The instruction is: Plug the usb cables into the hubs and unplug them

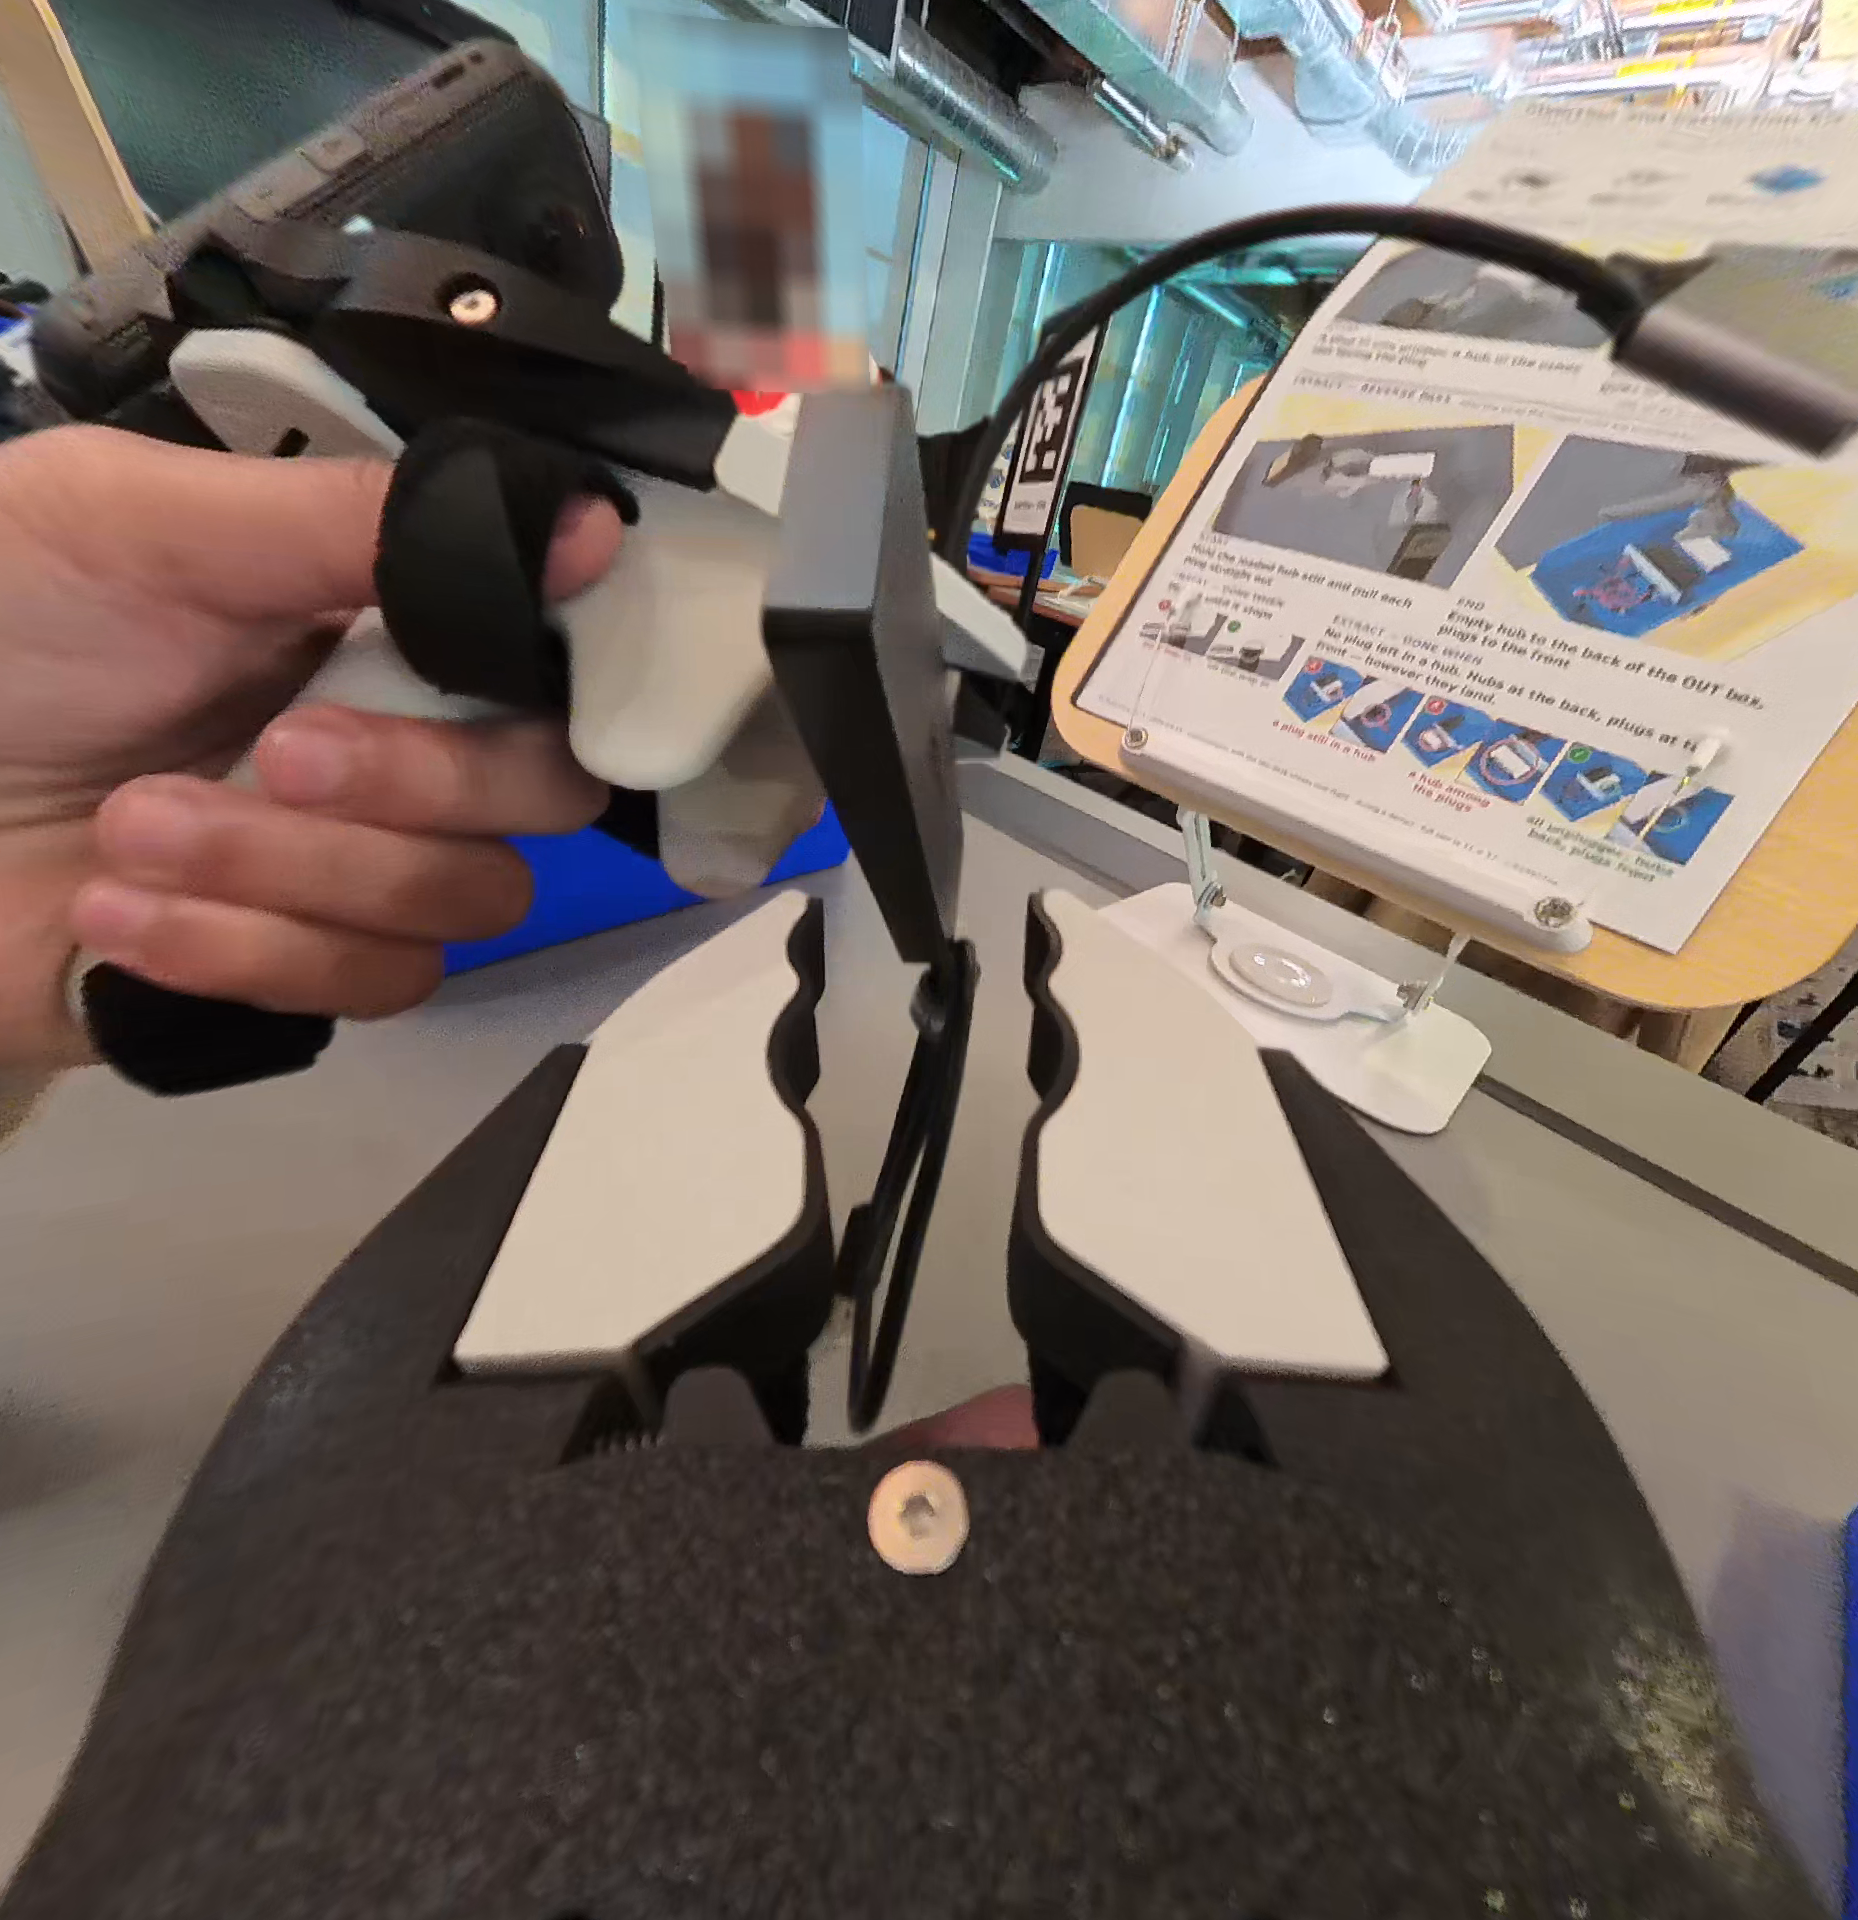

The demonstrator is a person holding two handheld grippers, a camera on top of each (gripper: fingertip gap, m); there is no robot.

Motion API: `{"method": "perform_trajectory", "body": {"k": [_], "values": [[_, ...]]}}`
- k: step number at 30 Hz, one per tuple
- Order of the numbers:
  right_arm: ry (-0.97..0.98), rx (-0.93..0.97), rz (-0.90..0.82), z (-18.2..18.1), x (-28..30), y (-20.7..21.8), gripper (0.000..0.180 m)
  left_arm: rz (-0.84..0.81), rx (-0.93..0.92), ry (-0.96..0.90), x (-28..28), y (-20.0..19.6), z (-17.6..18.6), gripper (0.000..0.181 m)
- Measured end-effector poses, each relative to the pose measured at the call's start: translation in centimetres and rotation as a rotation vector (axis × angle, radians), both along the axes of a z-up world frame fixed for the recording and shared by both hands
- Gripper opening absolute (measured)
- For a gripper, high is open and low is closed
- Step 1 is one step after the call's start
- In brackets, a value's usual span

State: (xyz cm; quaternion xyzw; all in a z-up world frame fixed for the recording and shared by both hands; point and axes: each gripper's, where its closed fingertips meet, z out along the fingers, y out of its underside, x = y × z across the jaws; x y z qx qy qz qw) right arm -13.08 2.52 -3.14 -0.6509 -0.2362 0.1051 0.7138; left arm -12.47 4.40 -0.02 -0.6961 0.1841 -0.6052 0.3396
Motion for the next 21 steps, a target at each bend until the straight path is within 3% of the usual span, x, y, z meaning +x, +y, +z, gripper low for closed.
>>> {"method": "perform_trajectory", "body": {"k": [5, 9, 12, 16, 21], "values": [[0.015, 0.022, 0.007, -0.6, 0.5, 0.2, 0.014, -0.049, -0.033, -0.014, 1.6, -1.5, -1.0, 0.018], [-0.048, 0.053, 0.043, -0.5, 0.9, -0.5, 0.011, -0.104, 0.046, 0.051, 0.8, -2.4, -0.9, 0.019], [-0.047, 0.021, 0.083, -1.0, 1.5, -0.7, 0.011, -0.083, 0.185, 0.160, -2.0, -2.1, -0.9, 0.034], [-0.050, -0.016, 0.181, -1.3, 1.8, -1.1, 0.011, -0.132, 0.459, 0.351, -5.7, -3.0, -0.5, 0.033], [-0.340, 0.117, 0.279, -1.4, 0.3, -3.3, 0.011, -0.349, 0.764, 0.572, -6.8, -7.8, 0.0, 0.027]]}}
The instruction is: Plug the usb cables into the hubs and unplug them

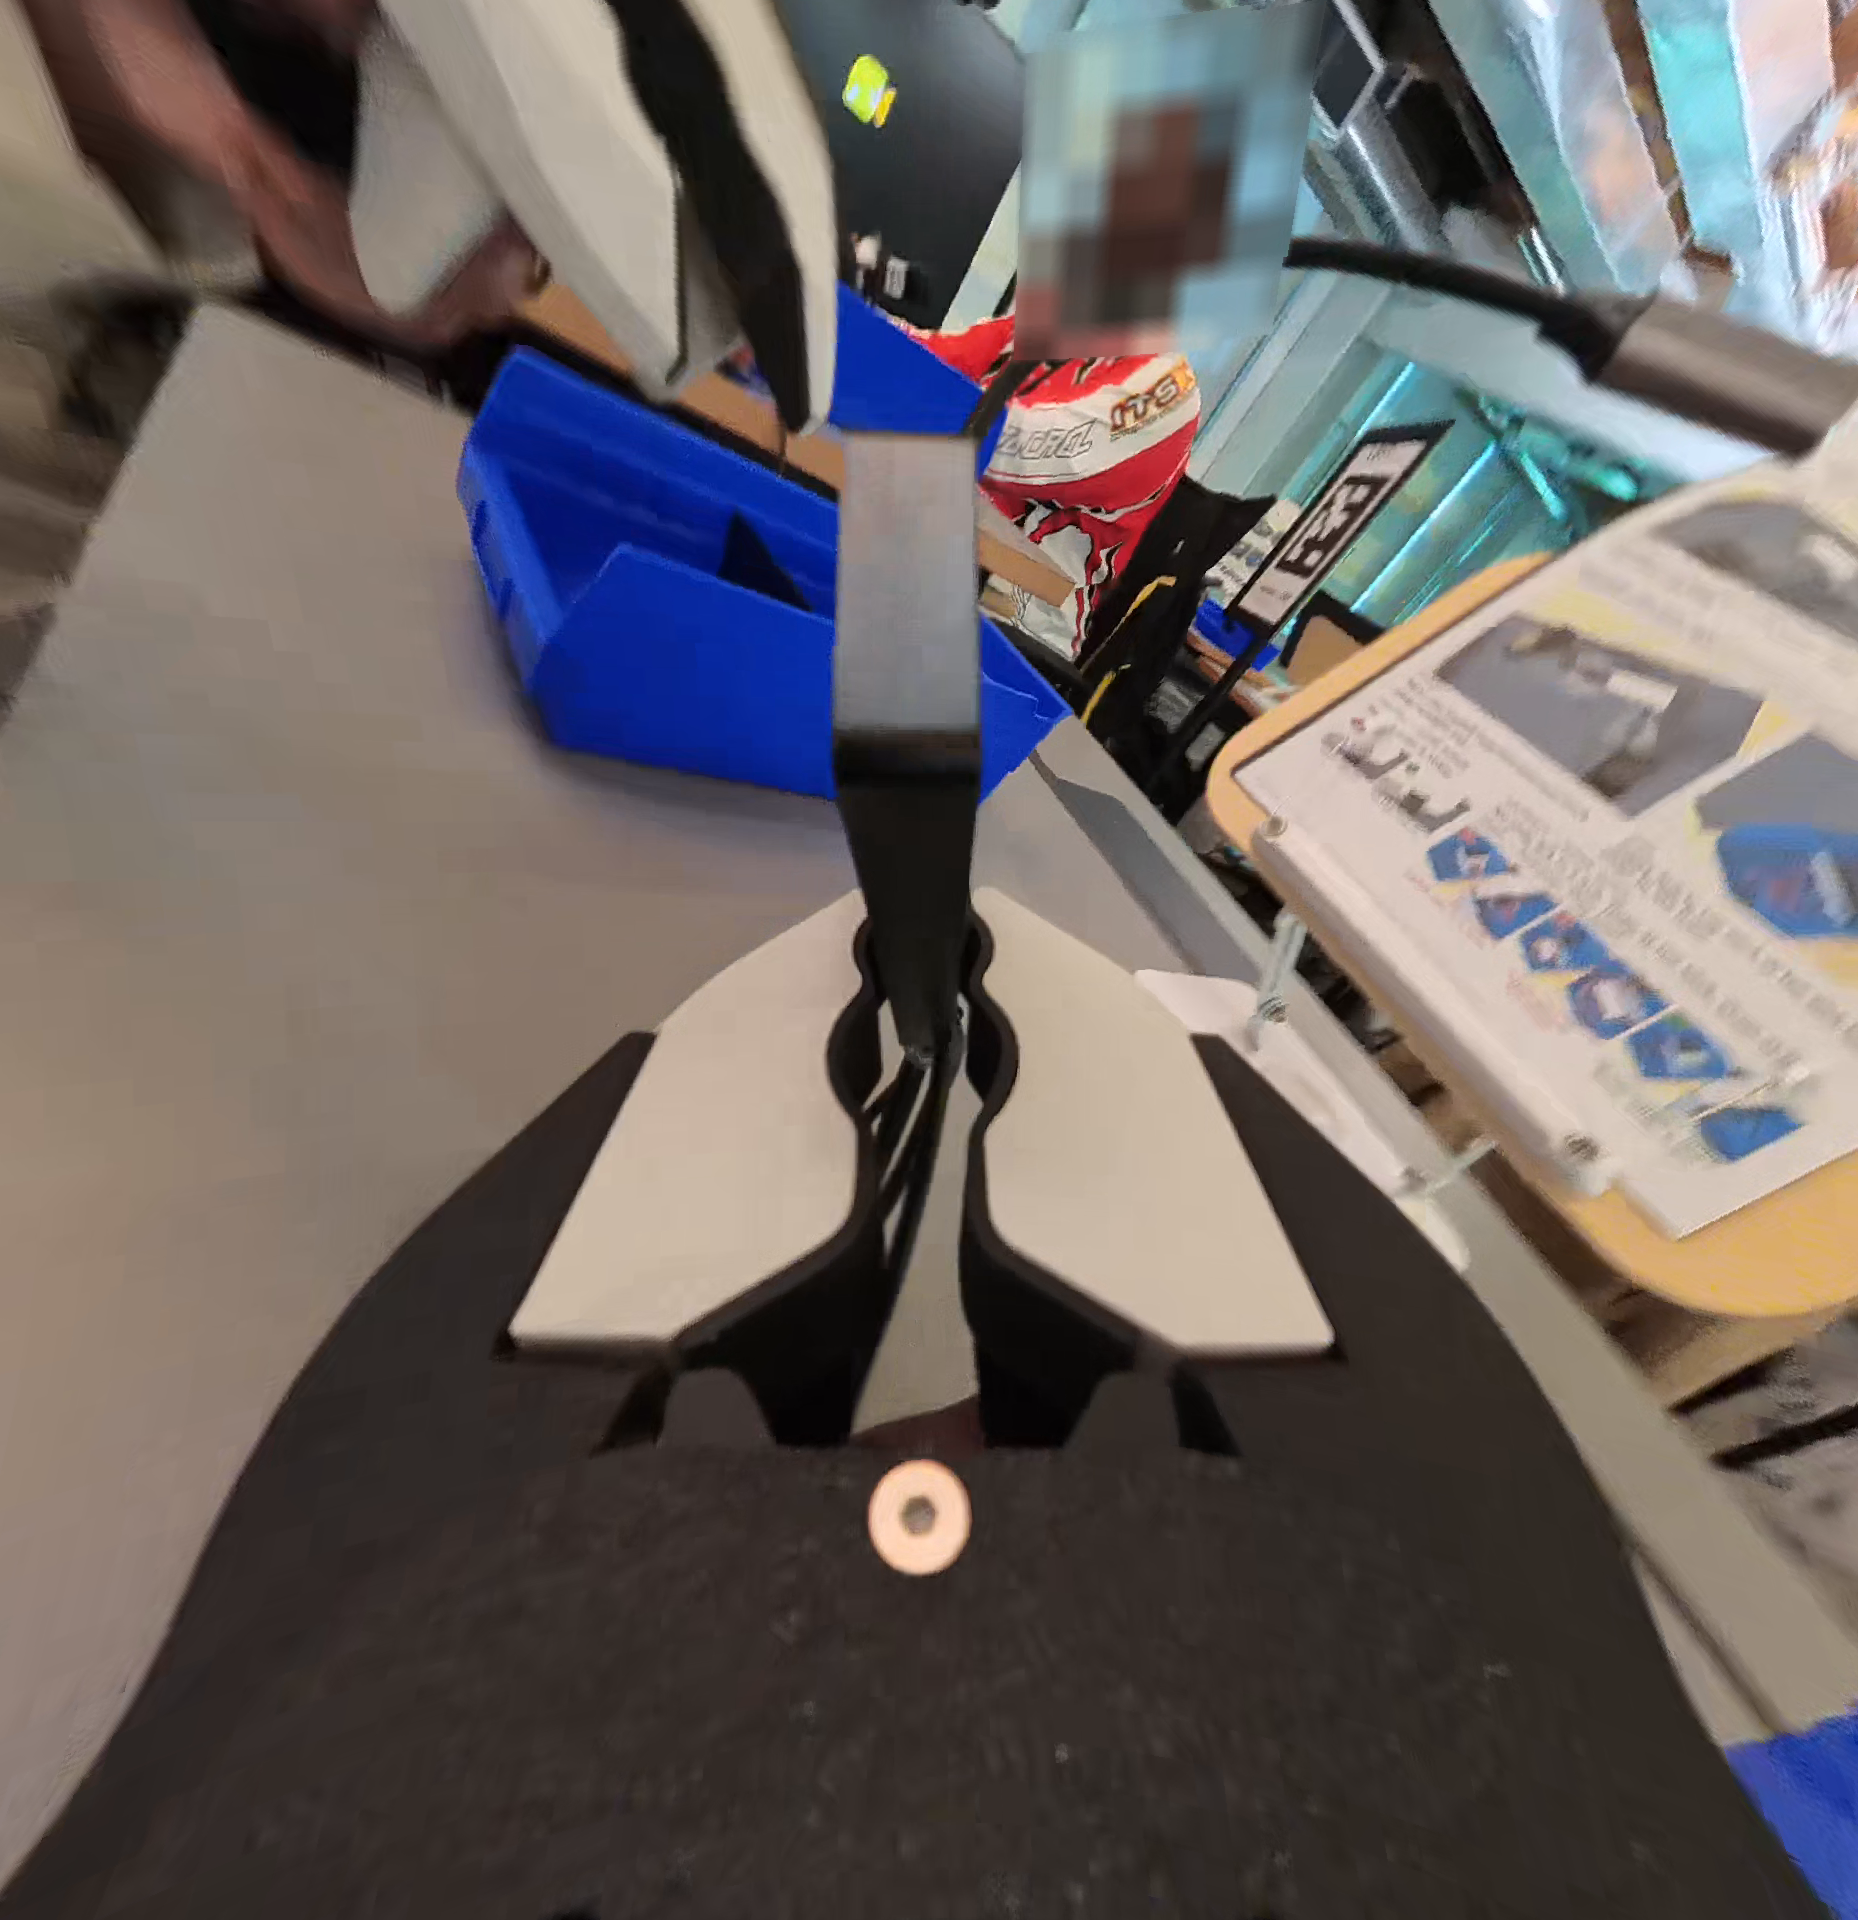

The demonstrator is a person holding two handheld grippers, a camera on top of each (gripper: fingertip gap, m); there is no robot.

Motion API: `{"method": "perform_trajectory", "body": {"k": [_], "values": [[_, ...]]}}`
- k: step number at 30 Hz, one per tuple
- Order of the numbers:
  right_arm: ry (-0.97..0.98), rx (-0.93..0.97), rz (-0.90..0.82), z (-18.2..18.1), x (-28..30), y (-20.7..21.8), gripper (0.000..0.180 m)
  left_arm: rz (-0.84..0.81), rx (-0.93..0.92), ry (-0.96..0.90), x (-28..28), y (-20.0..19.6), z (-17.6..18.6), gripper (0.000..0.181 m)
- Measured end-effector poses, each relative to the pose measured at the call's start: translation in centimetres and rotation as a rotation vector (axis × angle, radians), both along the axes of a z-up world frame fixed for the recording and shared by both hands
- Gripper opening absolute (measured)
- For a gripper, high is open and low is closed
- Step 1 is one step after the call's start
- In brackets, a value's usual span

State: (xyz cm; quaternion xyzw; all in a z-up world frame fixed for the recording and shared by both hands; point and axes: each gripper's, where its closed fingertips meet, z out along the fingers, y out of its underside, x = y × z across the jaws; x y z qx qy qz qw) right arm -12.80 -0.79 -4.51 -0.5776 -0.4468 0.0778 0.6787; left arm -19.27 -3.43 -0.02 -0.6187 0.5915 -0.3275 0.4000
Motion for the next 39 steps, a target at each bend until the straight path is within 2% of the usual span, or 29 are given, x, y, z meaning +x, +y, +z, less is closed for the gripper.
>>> {"method": "perform_trajectory", "body": {"k": [5, 8, 15, 26, 30, 35, 39], "values": [[-0.162, 0.062, -0.004, -1.2, -1.3, -0.6, 0.011, -0.153, 0.016, 0.076, 2.2, -4.5, -0.5, 0.029], [-0.226, 0.048, -0.006, -2.6, -1.7, -0.6, 0.011, -0.106, 0.115, 0.130, 3.0, -3.1, -1.9, 0.030], [-0.219, -0.002, 0.031, -3.7, -2.0, -1.1, 0.011, -0.063, 0.329, 0.284, 2.7, 0.1, -6.2, 0.036], [-0.027, -0.250, 0.261, -3.7, -2.8, -2.9, 0.011, -0.147, 0.464, 0.320, 2.9, 0.5, -8.3, 0.027], [0.057, -0.315, 0.337, -3.2, -2.9, -3.4, 0.011, -0.166, 0.480, 0.314, 3.2, 0.4, -8.7, 0.010], [0.057, -0.357, 0.389, -3.3, -3.2, -4.1, 0.011, -0.232, 0.306, 0.283, 2.9, -0.6, -8.9, 0.008], [0.062, -0.366, 0.415, -3.6, -3.5, -4.3, 0.011, -0.271, 0.239, 0.267, 2.6, -0.9, -9.2, 0.008]]}}
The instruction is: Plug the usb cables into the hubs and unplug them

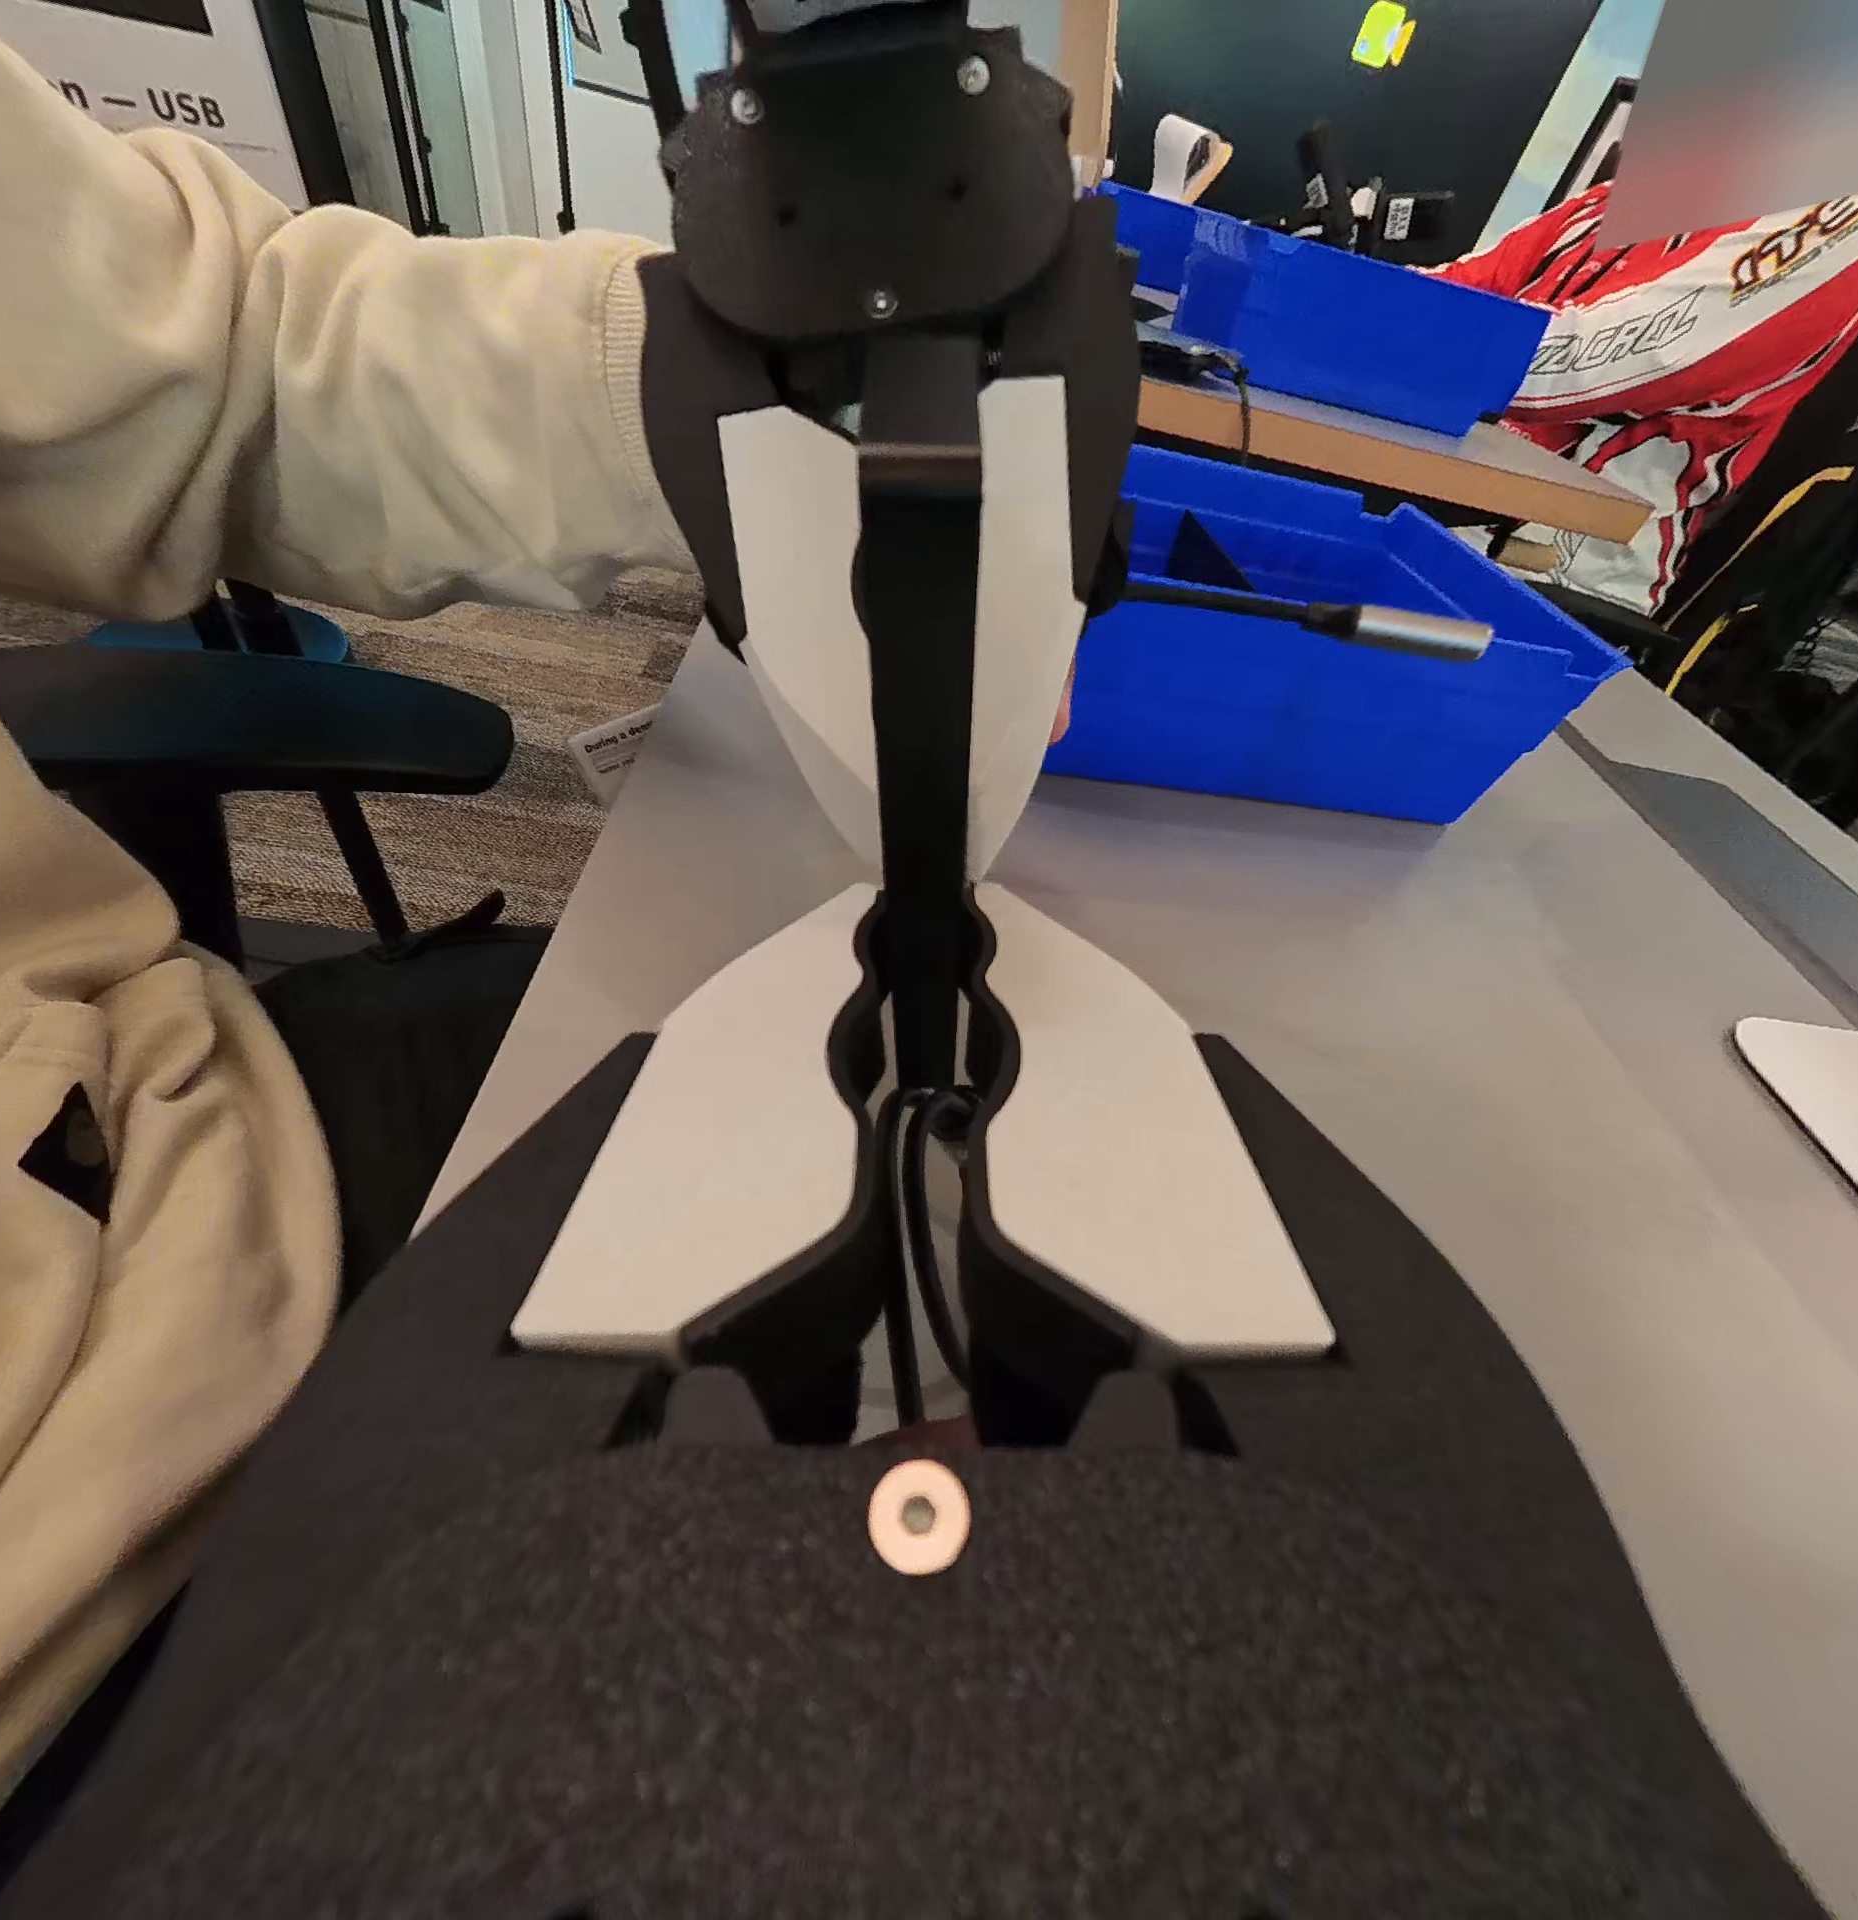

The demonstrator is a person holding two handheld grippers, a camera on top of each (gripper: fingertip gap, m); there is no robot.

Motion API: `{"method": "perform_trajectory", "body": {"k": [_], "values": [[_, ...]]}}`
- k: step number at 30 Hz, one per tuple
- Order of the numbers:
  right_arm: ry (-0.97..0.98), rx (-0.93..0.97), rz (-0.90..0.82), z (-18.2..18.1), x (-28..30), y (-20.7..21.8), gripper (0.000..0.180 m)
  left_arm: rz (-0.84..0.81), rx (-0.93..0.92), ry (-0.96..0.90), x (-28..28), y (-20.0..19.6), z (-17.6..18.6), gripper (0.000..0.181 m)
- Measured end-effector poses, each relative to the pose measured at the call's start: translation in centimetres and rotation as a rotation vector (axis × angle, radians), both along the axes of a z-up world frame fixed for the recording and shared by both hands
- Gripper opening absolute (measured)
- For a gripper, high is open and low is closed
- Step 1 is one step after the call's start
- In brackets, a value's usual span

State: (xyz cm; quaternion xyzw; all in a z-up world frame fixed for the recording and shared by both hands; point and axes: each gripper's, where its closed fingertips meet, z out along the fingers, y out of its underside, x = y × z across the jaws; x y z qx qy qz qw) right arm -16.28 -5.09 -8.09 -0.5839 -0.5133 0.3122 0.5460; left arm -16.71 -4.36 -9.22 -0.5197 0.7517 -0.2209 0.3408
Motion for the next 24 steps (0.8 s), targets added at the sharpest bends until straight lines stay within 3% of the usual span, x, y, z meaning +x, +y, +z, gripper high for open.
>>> {"method": "perform_trajectory", "body": {"k": [8, 10, 14, 18, 20, 24], "values": [[-0.039, -0.002, 0.004, -1.0, -1.1, 0.0, 0.012, -0.006, -0.049, 0.029, -1.4, -0.1, -1.0, 0.008], [-0.063, 0.010, -0.034, -1.3, -0.3, 0.5, 0.011, 0.048, -0.011, 0.063, -3.1, 1.5, -1.0, 0.008], [0.008, -0.030, -0.172, -0.4, 4.5, 2.8, 0.011, 0.178, -0.032, -0.039, -7.3, 4.9, 2.3, 0.008], [0.006, -0.046, -0.224, 0.3, 4.1, 3.7, 0.011, 0.216, -0.061, -0.133, -5.9, 4.3, 3.3, 0.008], [-0.023, -0.049, -0.287, 0.0, 4.3, 4.3, 0.011, 0.317, -0.036, -0.205, -4.5, 5.0, 3.0, 0.008], [-0.053, -0.084, -0.468, 0.3, 5.7, 6.0, 0.011, 0.695, 0.022, -0.463, -3.7, 8.3, 2.8, 0.008]]}}
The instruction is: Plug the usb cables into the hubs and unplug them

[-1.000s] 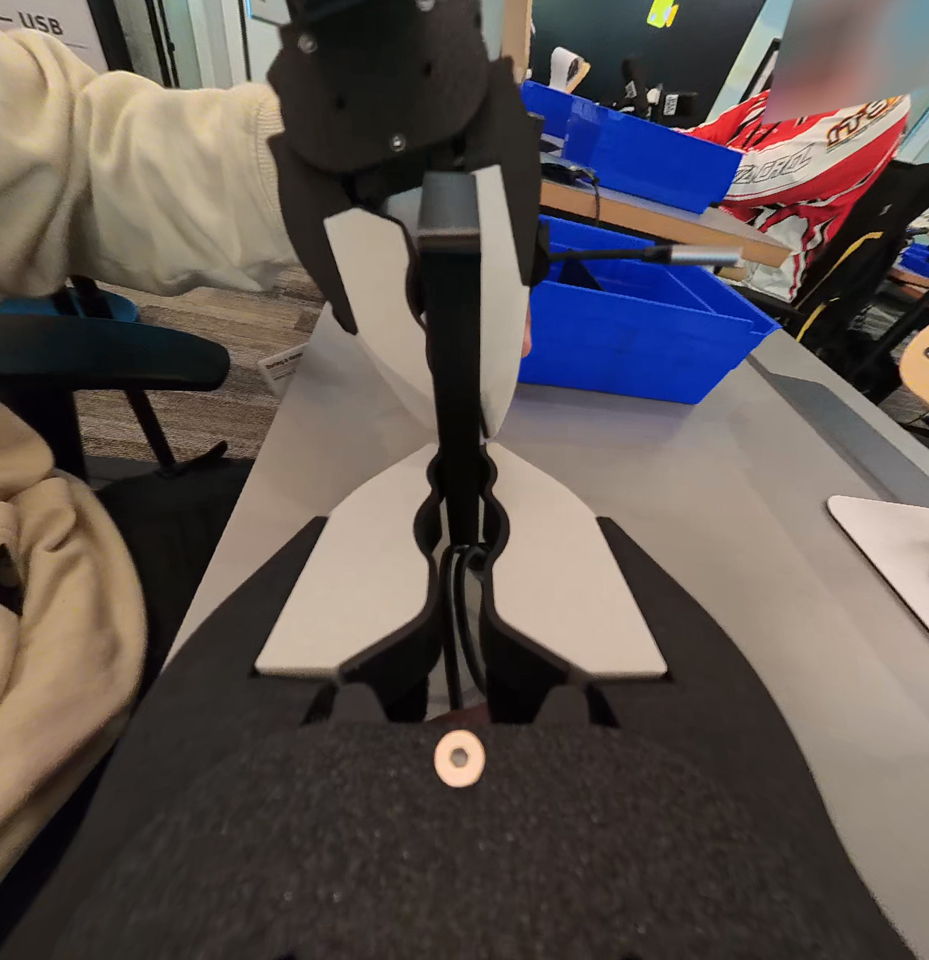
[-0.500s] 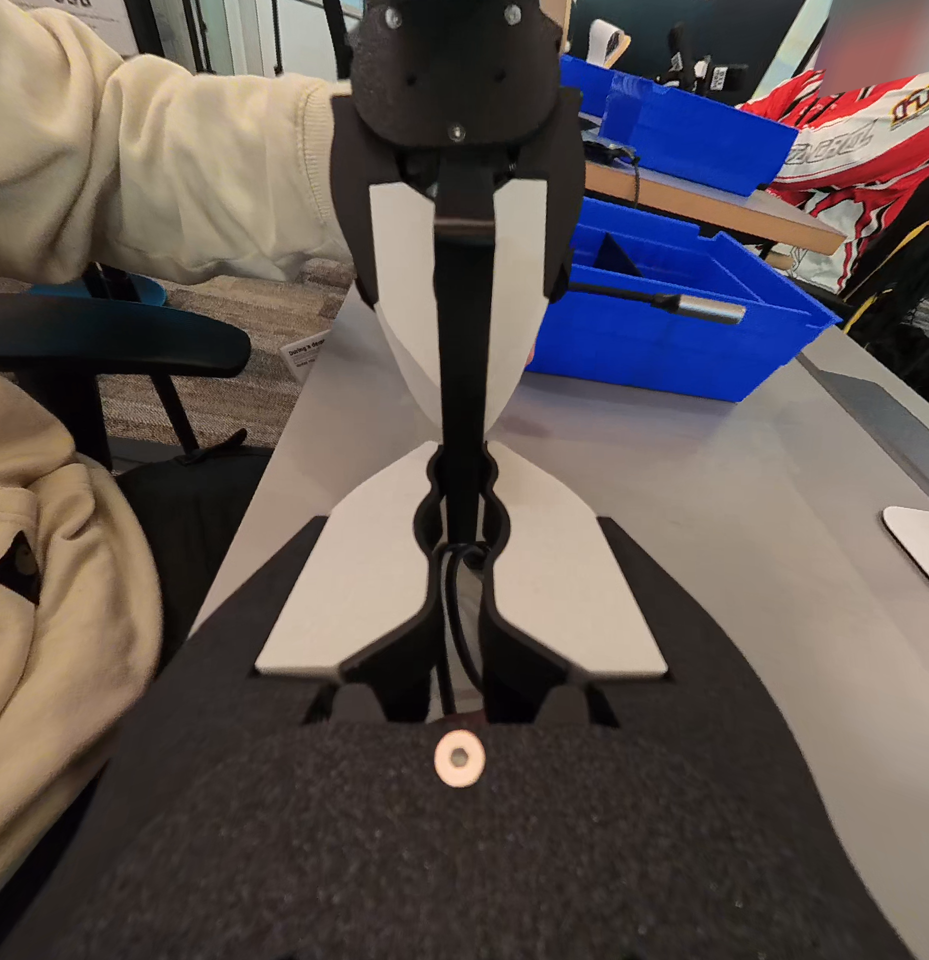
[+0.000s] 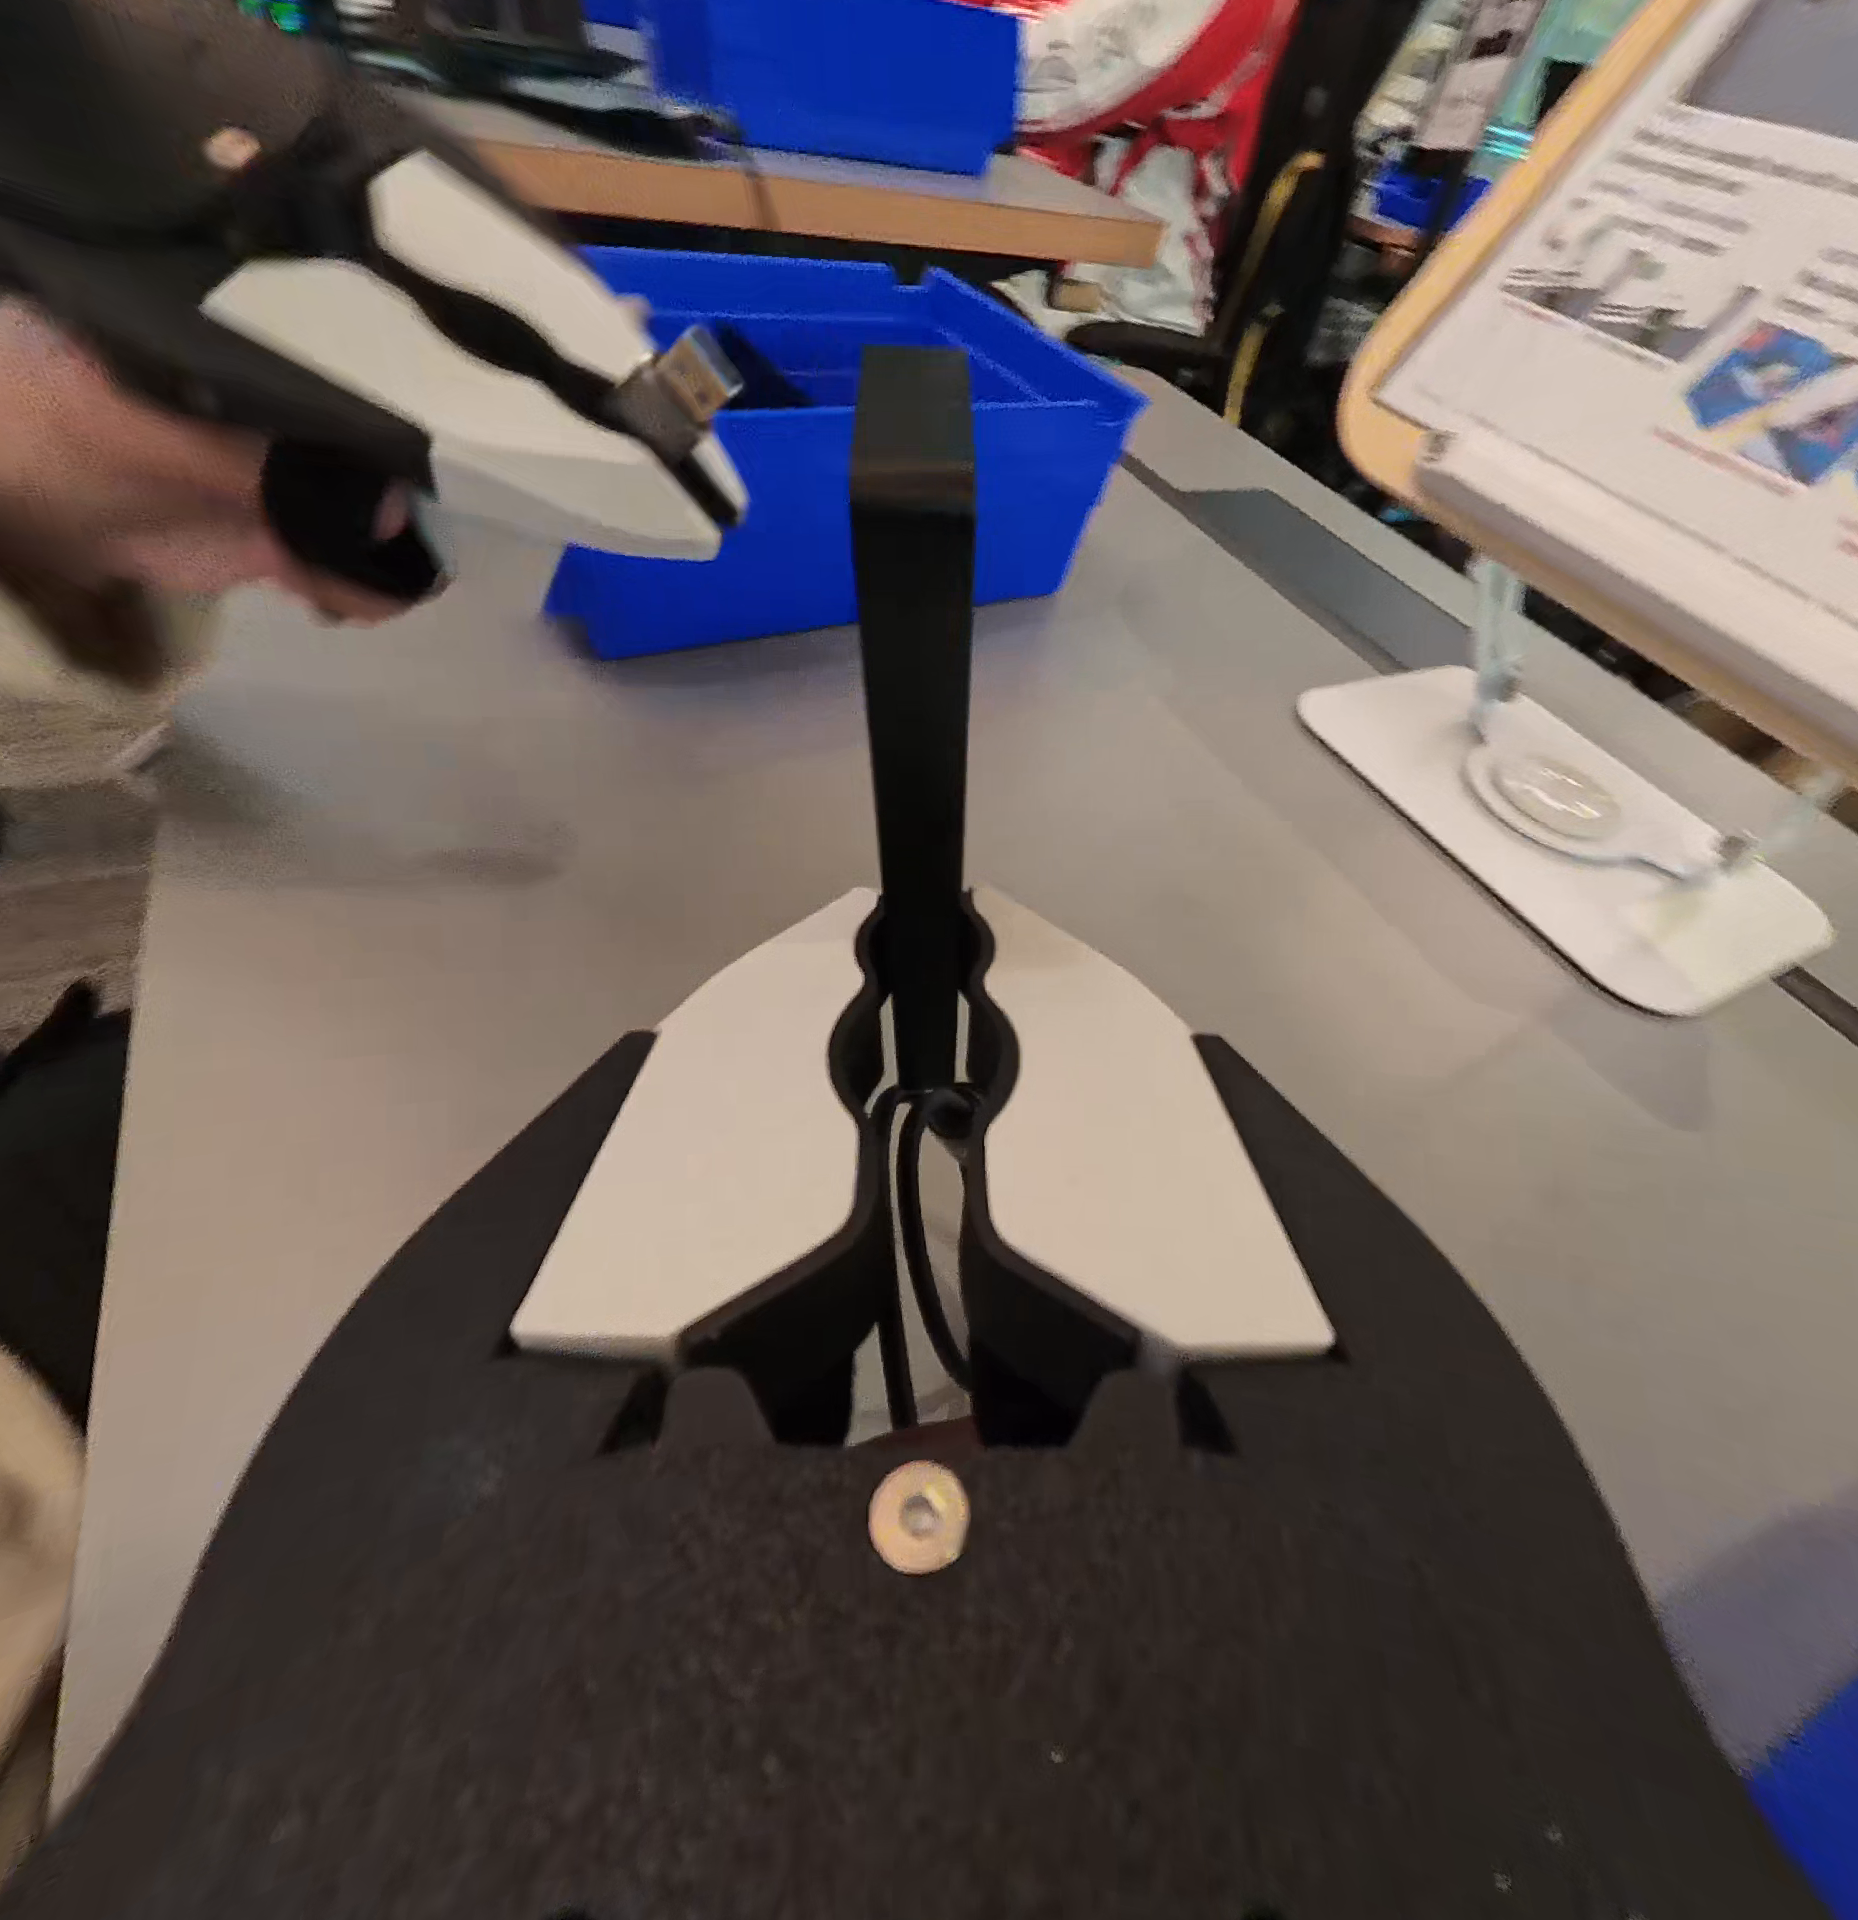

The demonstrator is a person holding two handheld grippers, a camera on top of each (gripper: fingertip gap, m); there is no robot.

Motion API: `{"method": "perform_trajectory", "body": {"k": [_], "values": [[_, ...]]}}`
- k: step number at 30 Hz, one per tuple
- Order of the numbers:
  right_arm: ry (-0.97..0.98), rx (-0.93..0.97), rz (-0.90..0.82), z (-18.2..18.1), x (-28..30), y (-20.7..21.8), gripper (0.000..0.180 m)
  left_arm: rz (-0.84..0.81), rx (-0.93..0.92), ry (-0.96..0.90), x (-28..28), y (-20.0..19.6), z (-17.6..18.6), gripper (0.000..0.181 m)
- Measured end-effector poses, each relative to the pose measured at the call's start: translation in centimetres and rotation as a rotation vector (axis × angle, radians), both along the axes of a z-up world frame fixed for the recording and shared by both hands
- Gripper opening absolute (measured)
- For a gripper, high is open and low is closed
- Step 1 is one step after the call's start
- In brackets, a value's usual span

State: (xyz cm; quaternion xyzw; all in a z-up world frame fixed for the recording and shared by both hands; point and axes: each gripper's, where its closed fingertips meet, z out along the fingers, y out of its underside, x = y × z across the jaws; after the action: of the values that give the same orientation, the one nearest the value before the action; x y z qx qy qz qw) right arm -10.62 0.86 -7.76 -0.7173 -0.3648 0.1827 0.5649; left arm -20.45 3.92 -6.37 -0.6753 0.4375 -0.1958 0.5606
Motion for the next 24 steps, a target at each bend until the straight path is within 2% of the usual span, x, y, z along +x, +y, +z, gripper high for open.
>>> {"method": "perform_trajectory", "body": {"k": [4, 8, 12, 15, 21, 24], "values": [[0.017, -0.065, -0.128, 0.7, 1.0, 0.6, 0.011, 0.215, -0.079, -0.127, -0.7, 0.8, -2.1, 0.008], [-0.076, -0.083, -0.217, -0.5, 1.9, 1.2, 0.011, 0.199, -0.101, -0.139, 0.0, 0.1, -3.6, 0.008], [-0.035, -0.130, -0.208, -1.4, 1.6, 1.2, 0.011, 0.185, -0.154, -0.135, 0.6, 0.1, -5.3, 0.008], [-0.041, -0.119, -0.209, -1.3, 1.6, 1.2, 0.011, 0.179, -0.147, -0.153, 0.7, 0.1, -5.1, 0.008], [-0.029, -0.083, -0.213, -0.2, 1.5, 1.2, 0.011, 0.163, -0.149, -0.133, 1.0, 0.0, -5.4, 0.008], [-0.011, -0.034, -0.221, 2.4, 1.8, 1.4, 0.011, 0.166, -0.173, -0.141, 0.9, 0.2, -5.6, 0.008]]}}
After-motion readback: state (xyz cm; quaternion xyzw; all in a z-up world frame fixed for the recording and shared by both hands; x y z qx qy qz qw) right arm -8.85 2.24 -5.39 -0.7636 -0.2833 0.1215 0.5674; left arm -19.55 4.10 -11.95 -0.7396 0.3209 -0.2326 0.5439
